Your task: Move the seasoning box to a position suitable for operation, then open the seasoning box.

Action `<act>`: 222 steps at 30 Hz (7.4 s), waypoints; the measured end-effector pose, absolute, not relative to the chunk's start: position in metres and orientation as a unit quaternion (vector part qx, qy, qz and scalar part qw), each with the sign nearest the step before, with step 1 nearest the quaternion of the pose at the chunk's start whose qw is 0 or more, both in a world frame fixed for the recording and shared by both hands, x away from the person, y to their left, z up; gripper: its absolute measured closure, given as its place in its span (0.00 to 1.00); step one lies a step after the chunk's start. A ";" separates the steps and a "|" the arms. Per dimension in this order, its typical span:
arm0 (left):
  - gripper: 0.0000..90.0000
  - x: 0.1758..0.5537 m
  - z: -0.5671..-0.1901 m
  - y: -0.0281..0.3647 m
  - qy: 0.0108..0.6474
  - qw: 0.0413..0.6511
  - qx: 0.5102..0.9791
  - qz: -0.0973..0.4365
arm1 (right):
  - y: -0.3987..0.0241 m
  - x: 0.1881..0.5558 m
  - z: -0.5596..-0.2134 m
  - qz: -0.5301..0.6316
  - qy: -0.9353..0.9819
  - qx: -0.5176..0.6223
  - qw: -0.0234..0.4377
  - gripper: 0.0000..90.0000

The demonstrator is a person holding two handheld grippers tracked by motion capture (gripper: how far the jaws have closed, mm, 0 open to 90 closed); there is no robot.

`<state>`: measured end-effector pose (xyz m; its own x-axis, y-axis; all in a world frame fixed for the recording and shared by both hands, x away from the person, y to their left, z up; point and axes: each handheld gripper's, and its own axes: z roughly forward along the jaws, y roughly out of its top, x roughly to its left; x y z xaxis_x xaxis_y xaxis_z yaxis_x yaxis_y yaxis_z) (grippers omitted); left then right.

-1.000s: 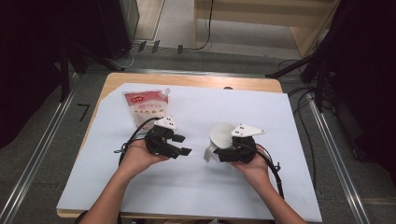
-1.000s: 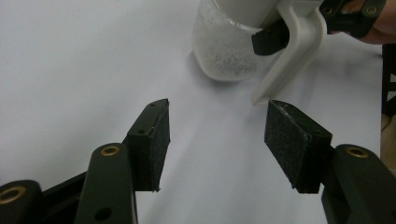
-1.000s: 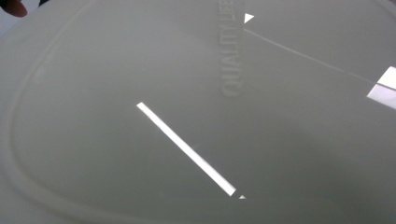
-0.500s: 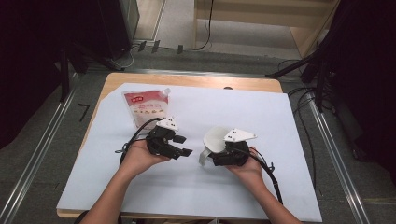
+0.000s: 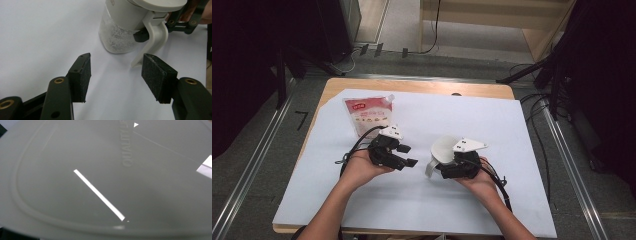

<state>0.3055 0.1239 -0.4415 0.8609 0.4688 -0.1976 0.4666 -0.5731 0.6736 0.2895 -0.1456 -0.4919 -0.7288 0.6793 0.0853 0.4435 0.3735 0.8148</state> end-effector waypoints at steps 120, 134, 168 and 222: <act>0.78 0.291 -0.446 0.065 0.210 0.364 0.905 -0.057 | -0.205 0.271 -0.450 0.456 0.786 0.407 0.094 1.00; 0.52 0.309 -0.440 0.095 0.246 0.381 0.890 -0.058 | -0.205 0.234 -0.442 0.459 0.790 0.399 0.078 1.00; 0.44 0.308 -0.438 0.104 0.241 0.391 0.887 -0.036 | -0.149 0.225 -0.475 0.431 0.822 0.370 0.041 1.00; 0.37 0.308 -0.440 0.097 0.231 0.399 0.886 -0.038 | -0.209 0.263 -0.479 0.424 0.793 0.435 0.040 1.00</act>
<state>0.3083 0.0966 -0.4402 0.8899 0.3800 -0.2523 0.4407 -0.5737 0.6904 0.2628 -0.2091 -0.4793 -0.6185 0.7239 0.3057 0.6566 0.2624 0.7071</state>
